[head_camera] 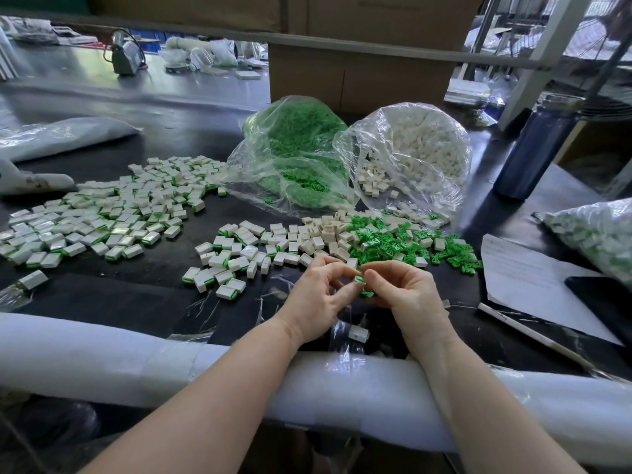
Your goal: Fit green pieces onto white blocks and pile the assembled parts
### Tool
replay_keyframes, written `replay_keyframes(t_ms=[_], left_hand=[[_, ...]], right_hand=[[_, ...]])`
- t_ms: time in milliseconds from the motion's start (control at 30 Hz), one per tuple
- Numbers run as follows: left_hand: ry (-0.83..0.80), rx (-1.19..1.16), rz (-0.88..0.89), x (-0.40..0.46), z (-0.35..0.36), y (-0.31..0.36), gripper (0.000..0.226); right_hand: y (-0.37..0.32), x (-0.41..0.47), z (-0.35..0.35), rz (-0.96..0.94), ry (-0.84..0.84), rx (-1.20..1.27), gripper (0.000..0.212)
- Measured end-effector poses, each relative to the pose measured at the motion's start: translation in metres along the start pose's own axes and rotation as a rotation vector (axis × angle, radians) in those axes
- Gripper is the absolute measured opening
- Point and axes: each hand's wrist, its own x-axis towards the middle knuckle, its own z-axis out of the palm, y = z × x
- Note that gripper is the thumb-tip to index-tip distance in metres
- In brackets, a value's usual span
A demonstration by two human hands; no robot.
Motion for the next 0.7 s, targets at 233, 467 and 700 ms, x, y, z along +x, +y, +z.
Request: replay_keyframes(t_ms=[233,467,700], left_hand=[[0.119,-0.172,-0.069,0.0005,-0.0013,0.0010,0.013],[0.152,-0.169,-0.035,-0.0003,-0.0010,0.0031,0.011],[0.164,-0.126,0.013,-0.0031,-0.0003,0.0053,0.016]], right_hand=[[0.0016,0.0009,-0.0015,-0.068,0.031,-0.225,0.010],[0.0022,0.0011,0.0010,-0.086,-0.011,-0.273,0.011],[-0.0006,-0.0001,0.0017,-0.029,-0.032,-0.151,0.016]])
